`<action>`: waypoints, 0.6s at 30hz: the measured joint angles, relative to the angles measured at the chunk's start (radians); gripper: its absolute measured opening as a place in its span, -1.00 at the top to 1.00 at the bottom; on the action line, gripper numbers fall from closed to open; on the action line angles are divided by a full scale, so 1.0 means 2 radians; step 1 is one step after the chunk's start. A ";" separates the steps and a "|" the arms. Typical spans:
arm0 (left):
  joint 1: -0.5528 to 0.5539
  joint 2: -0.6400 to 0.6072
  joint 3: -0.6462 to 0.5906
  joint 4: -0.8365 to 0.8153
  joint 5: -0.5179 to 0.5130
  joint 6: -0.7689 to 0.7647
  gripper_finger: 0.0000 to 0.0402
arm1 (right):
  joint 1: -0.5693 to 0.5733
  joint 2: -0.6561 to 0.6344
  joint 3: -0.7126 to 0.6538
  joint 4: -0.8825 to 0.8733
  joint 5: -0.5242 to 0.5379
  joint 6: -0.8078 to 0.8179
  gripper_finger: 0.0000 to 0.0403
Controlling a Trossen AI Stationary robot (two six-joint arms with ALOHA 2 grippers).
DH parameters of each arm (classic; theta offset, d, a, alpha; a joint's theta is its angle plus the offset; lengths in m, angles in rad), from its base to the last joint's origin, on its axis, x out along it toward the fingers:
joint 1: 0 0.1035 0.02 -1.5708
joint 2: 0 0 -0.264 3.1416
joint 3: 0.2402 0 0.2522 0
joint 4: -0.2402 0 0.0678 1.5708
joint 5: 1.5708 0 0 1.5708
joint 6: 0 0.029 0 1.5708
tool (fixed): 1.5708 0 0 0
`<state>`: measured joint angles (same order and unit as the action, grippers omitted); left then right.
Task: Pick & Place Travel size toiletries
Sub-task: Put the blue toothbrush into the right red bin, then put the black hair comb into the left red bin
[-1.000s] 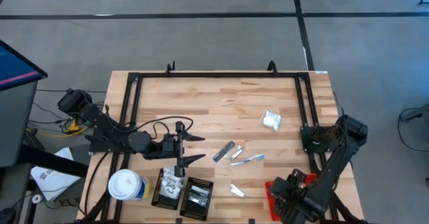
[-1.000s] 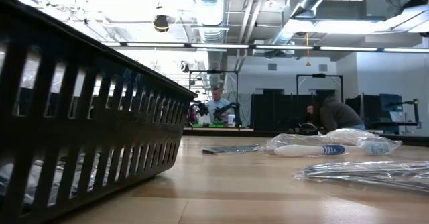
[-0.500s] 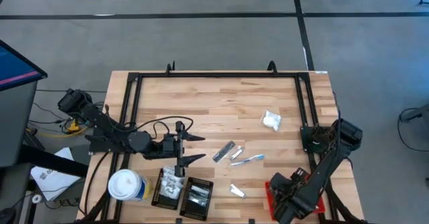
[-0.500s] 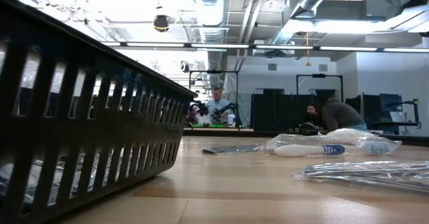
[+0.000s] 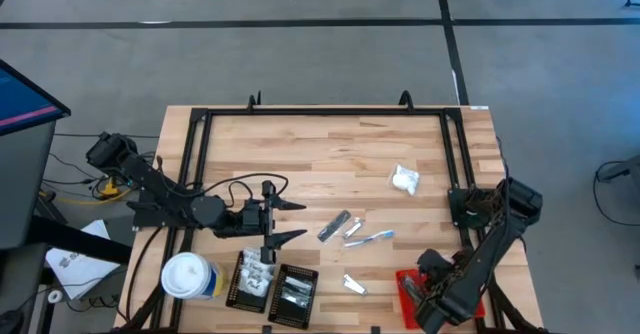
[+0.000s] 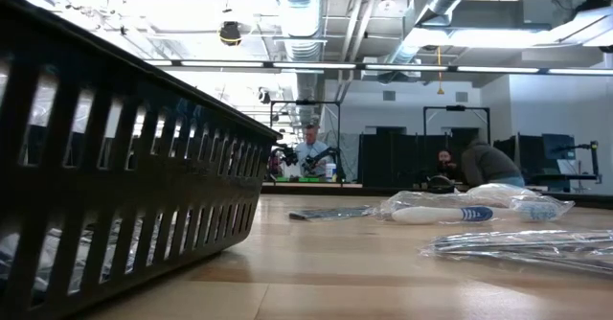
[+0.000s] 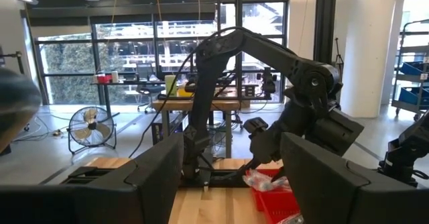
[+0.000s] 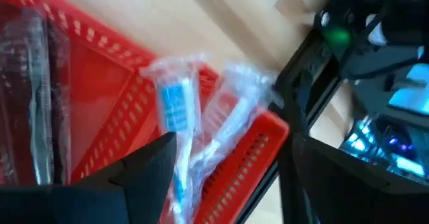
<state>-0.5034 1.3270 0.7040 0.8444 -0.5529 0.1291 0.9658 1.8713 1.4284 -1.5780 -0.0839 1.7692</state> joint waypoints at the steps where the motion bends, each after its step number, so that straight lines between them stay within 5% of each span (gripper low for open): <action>1: 0.000 0.000 0.000 0.000 0.000 0.000 -0.20 | 0.002 0.000 0.000 0.003 -0.003 0.004 -0.44; 18: 0.004 0.000 0.000 -0.004 0.000 0.000 -0.20 | 0.002 -0.023 0.000 0.003 0.033 0.029 -0.44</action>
<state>-0.4961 1.3266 0.7040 0.8360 -0.5529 0.1295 0.9703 1.8249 1.4285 -1.5711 -0.0170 1.8265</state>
